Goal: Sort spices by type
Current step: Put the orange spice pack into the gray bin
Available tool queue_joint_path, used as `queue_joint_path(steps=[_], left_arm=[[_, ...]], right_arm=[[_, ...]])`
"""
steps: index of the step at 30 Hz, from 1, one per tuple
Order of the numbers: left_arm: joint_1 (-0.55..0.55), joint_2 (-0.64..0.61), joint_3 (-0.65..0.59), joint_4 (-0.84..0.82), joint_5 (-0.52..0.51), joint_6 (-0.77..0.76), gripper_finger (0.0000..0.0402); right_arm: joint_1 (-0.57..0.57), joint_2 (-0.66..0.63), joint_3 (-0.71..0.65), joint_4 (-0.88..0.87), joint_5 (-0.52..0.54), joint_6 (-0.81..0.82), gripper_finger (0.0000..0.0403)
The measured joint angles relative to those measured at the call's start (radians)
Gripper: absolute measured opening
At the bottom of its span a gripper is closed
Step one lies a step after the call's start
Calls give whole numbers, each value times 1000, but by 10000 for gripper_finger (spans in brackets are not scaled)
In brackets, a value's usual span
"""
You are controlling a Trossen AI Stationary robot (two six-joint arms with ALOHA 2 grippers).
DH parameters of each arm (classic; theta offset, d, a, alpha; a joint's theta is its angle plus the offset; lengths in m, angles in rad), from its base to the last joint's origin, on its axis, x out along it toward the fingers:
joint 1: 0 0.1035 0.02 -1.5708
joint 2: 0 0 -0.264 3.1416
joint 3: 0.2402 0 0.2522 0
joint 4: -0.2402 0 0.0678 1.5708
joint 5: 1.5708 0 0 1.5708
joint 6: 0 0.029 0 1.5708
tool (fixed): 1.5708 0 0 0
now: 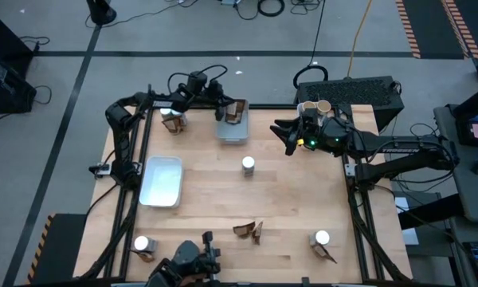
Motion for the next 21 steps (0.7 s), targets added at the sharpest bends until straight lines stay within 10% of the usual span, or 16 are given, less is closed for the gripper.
queue_joint_path(steps=[21], left_arm=[[-4, -32, 1, 11, 22, 21, 27]], right_arm=[[0, 0, 0, -21, 0, -19, 167]])
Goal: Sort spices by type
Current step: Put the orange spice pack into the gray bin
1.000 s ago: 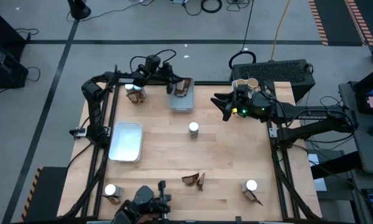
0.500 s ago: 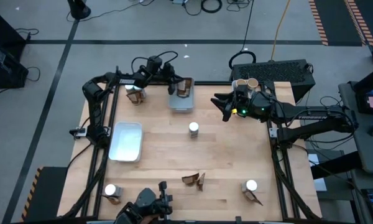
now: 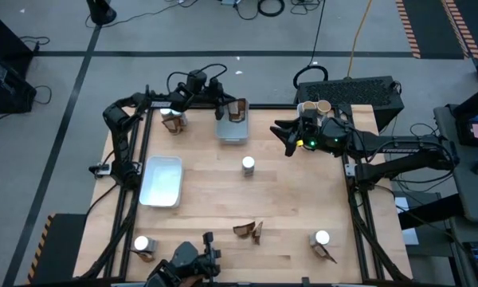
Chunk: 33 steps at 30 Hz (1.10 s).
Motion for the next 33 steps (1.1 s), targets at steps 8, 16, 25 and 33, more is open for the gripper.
queue_joint_path(steps=[8, 16, 25, 33], left_arm=[[0, -5, 0, -14, -19, 10, 27], [0, -5, 0, -12, -21, 10, 27], [-1, -68, 0, -9, -23, 5, 27], [-10, -173, 0, -89, -23, -145, 27]], right_arm=[[0, 0, 0, -3, 4, -4, 167], [0, 0, 0, -4, 4, -4, 167], [0, 0, 0, -16, 4, -4, 167], [0, 0, 0, -18, 4, -5, 167]])
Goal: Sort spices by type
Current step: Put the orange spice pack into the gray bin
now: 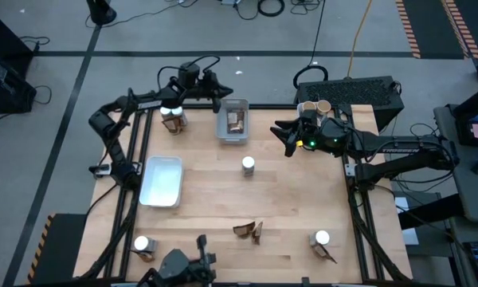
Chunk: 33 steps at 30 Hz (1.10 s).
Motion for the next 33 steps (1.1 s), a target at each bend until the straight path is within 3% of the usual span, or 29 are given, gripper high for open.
queue_joint_path(steps=[7, 12, 19, 25, 28, 33], left_arm=[[-70, -150, 0, -318, 95, -52, 45], [-179, -272, 0, -544, 67, -3, 111], [-301, -435, 0, -898, 46, -46, 199], [-378, -528, 0, -1275, -43, -84, 211], [-422, -550, 0, -1351, -91, -77, 211], [-531, -587, -1, -1335, -53, -104, 208]], right_arm=[[0, 0, 0, 0, 0, -2, 167], [0, 0, 0, 1, 0, -21, 167], [0, 0, 0, 2, 0, -61, 167], [0, 0, 0, 7, -4, -102, 167], [0, 0, 0, 14, -56, -122, 166], [1, 6, 1, 35, -161, -125, 167]])
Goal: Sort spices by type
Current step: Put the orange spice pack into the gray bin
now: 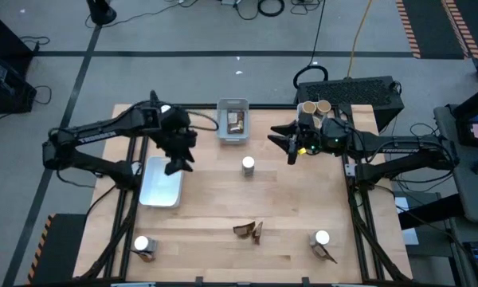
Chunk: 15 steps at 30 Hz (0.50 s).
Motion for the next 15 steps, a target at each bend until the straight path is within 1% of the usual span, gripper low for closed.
queue_joint_path(steps=[2, 3, 5, 7, 9, 12, 15], left_arm=[[-58, -4, 0, 29, -1, -36, 205], [-85, -4, 0, 30, -28, -57, 204], [-125, -4, 0, 4, -126, -86, 200], [-137, -3, 6, -30, -221, -89, 199], [-128, -3, 34, -44, -273, -88, 198], [-77, -5, 82, -67, -328, -74, 198], [-21, -4, 111, -74, -327, -48, 198]], right_arm=[[0, 4, 0, -5, -2, 1, 167], [1, 4, 0, -4, -2, 2, 167], [4, 6, 0, 14, -2, 0, 167], [9, 8, 1, 18, -3, -8, 167], [13, 9, 1, 26, -25, -17, 167], [14, 8, 1, 33, -58, -23, 167], [17, 9, 1, 27, -94, -21, 167]])
